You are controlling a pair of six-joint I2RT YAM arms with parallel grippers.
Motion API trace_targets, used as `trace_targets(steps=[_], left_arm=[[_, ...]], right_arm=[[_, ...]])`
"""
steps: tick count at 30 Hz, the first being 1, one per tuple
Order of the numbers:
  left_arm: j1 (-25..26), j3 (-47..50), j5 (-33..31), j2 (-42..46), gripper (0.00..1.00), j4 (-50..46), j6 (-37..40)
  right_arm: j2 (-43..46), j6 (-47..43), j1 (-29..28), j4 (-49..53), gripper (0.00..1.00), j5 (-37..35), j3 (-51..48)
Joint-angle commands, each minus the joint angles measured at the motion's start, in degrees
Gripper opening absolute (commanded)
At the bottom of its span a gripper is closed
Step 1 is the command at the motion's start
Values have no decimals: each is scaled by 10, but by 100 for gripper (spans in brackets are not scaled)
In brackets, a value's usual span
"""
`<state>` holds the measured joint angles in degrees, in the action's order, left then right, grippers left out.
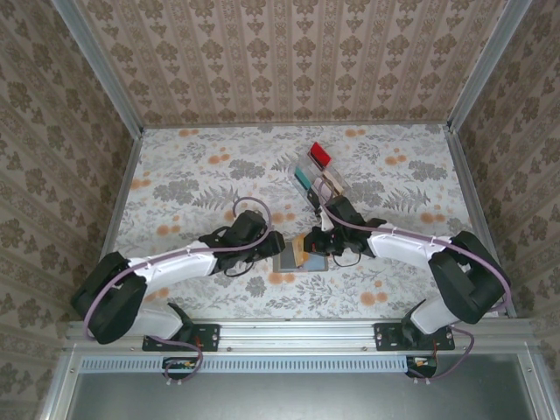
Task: Put the credit cards into the card holder
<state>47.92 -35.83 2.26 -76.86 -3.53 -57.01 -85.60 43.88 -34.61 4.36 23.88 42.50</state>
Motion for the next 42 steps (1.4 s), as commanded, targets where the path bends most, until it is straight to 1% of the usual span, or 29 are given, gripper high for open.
trace_targets(steps=[1,5,10,12,15,24,29,33,35,42], left_arm=[[1,-3,-15,4,64,-11,10],[2,-18,9,-24,61,-4,23],[4,-32,29,-61,56,1,25],[6,-33,31,-69,55,4,23],[6,-33,34,-81,52,6,20],[9,-31,33,-103,40,11,15],[11,-29,31,-106,37,7,13],[13,-27,27,-106,36,5,12],[13,-28,27,-105,36,5,12],[15,-30,26,-106,35,4,11]], right_arm=[[29,14,10,-12,5,-21,-9],[31,18,21,-25,4,-14,-30],[14,38,23,-71,4,-3,-56],[4,46,23,-94,4,9,-61],[-5,53,23,-115,4,7,-74],[-42,69,22,-179,4,29,-100],[-26,87,22,-207,4,28,-113],[5,71,23,-164,3,4,-102],[11,67,23,-153,3,2,-99],[2,90,21,-190,3,21,-106]])
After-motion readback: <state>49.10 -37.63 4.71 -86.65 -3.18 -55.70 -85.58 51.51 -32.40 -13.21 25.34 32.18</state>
